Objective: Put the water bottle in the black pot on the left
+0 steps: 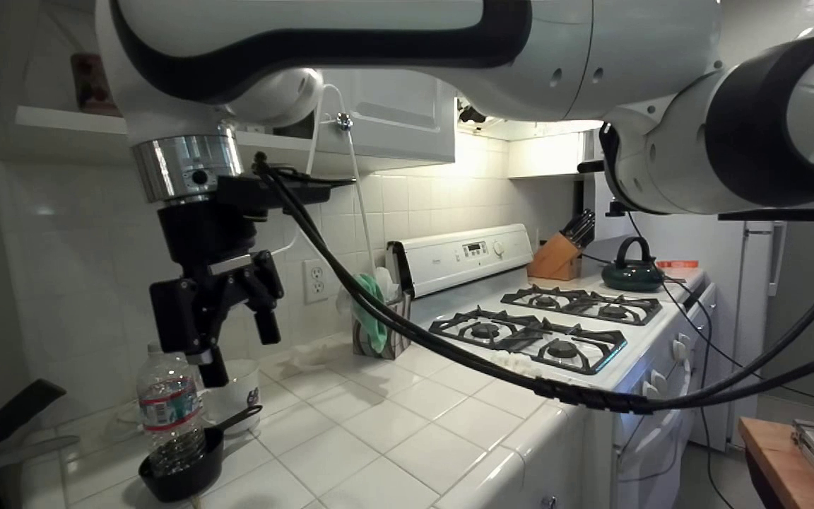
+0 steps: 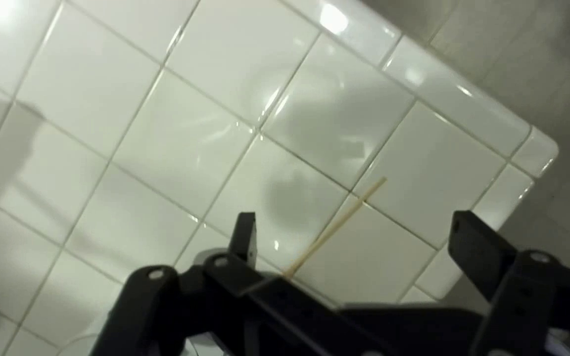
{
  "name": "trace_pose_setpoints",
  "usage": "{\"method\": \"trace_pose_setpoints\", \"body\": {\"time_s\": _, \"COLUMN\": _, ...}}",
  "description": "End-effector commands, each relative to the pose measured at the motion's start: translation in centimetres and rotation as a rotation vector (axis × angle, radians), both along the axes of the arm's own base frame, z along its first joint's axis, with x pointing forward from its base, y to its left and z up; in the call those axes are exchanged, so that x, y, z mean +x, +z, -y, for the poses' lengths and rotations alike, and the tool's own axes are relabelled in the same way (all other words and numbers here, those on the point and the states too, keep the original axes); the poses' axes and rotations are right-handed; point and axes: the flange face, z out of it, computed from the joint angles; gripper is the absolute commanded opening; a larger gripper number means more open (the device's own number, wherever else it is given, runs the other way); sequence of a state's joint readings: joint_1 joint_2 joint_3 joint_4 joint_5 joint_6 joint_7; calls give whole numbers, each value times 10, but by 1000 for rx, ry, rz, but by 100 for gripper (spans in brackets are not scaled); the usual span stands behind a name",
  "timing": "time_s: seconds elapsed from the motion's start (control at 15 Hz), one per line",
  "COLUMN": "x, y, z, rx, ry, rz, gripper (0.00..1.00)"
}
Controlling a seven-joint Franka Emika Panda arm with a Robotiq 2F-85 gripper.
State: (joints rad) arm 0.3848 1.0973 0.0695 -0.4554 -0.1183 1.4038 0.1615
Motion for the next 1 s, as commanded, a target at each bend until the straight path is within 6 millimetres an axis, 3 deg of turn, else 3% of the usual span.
{"method": "trace_pose_setpoints", "body": {"time_s": 0.0, "x": -11, "y": 0, "z": -1, "rx": 2, "ry": -143, "rz": -72, "gripper": 100}}
{"method": "trace_pose_setpoints", "body": {"time_s": 0.4, "x": -5, "y": -1, "z": 0, "rx": -7, "ry": -114, "rz": -28, "gripper": 100}}
{"method": "trace_pose_setpoints", "body": {"time_s": 0.53, "x": -12, "y": 13, "z": -11, "rx": -62, "ry": -74, "rz": 6, "gripper": 100}}
{"method": "trace_pose_setpoints", "body": {"time_s": 0.93, "x": 0, "y": 7, "z": 9, "rx": -160, "ry": 114, "rz": 28, "gripper": 100}}
